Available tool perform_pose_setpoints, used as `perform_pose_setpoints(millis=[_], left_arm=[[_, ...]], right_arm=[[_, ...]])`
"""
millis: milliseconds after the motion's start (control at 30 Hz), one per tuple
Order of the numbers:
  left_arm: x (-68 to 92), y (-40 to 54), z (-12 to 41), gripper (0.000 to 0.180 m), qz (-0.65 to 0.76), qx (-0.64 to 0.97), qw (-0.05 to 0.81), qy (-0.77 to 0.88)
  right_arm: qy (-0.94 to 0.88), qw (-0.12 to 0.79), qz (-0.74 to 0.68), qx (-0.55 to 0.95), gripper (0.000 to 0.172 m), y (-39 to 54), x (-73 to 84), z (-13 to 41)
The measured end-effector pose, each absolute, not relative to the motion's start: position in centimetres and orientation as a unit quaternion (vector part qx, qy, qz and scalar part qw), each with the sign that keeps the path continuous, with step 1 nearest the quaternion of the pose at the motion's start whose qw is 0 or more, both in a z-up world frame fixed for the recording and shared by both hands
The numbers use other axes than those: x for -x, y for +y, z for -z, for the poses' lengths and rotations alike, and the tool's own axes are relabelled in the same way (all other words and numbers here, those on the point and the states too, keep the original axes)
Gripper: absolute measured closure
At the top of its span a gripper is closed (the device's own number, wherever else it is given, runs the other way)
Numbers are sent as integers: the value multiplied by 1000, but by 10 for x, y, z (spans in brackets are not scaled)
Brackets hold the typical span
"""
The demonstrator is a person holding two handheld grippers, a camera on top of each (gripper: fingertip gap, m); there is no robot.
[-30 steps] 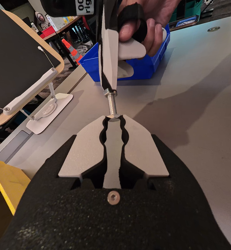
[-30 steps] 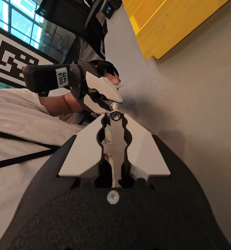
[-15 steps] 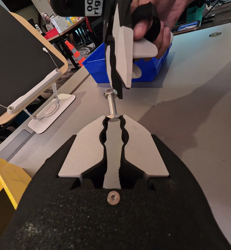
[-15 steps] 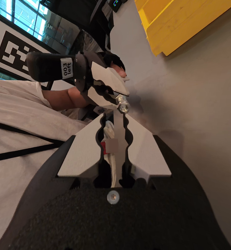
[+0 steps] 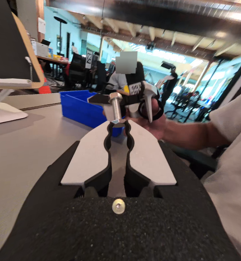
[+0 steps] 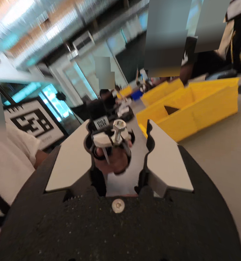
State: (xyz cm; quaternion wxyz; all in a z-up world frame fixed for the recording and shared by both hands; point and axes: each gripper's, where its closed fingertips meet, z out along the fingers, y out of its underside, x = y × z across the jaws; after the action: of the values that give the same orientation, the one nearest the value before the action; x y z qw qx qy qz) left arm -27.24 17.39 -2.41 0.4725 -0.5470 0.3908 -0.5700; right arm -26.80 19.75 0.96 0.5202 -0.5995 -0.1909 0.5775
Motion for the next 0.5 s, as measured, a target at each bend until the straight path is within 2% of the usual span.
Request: perform_pose_setpoints(millis=[167,433,500], left_arm=[[266,163,20,163,628,532,438,360],[272,174,21,163,632,539,441,339],[277,182,23,163,627,548,446,328]], right_arm=[[-129,525,-666,514,93,181,280,-29],[-122,534,-667,506,98,171,271,-17],[-125,545,-666,493,119,170,263,-13]])
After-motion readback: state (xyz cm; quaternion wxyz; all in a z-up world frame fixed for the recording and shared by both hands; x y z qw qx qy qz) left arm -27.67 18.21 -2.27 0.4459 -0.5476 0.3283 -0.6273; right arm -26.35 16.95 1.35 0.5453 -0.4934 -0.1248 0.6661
